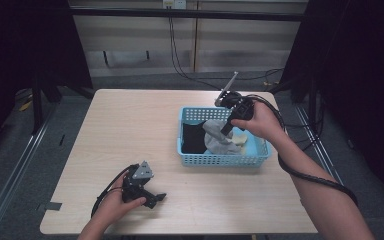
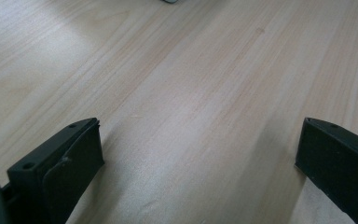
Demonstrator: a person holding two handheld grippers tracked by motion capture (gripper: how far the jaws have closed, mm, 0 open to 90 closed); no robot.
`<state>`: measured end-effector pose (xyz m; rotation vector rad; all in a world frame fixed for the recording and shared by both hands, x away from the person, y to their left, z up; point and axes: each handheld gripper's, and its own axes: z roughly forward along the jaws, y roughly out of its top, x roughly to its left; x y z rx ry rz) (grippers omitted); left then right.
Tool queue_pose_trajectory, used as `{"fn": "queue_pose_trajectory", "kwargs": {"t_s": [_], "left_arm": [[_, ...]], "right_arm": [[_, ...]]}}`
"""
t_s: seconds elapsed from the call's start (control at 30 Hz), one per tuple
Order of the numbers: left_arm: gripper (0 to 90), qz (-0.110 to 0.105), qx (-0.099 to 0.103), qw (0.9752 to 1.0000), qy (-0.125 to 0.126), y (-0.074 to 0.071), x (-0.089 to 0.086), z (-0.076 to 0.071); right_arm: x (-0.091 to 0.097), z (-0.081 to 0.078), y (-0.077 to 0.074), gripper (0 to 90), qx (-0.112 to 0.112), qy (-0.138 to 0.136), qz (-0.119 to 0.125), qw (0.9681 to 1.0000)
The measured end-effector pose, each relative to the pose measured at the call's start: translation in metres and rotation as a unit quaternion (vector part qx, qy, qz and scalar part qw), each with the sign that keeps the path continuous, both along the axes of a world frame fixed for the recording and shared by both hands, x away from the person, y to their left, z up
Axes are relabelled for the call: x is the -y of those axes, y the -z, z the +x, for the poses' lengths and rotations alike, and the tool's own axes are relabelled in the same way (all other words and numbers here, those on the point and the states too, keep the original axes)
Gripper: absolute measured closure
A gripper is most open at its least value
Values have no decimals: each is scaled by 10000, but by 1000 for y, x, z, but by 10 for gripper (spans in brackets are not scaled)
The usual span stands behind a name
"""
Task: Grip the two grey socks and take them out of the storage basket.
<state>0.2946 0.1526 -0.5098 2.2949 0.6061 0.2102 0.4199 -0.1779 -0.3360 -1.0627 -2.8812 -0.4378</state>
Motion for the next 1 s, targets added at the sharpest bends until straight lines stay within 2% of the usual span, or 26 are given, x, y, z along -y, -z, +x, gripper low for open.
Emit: {"fn": "queue_pose_trajectory", "kwargs": {"t_s": [0.27,0.5,0.53,0.83,1.0], "left_arm": [[0,-1,-5,10000,4,0,0,0],[0,0,-6,10000,4,0,0,0],[0,1,-6,10000,5,0,0,0],[0,-15,11,10000,-5,0,0,0],[0,-23,2,10000,-13,0,0,0]], "right_arm": [[0,-11,-16,825,51,-76,9,10000],[-4,-26,-24,825,77,-295,-69,9995],[-7,-32,-25,824,92,-412,-53,9991],[-22,-55,-27,824,99,-753,-5,9971],[-29,-68,-25,823,68,-969,121,9952]]}}
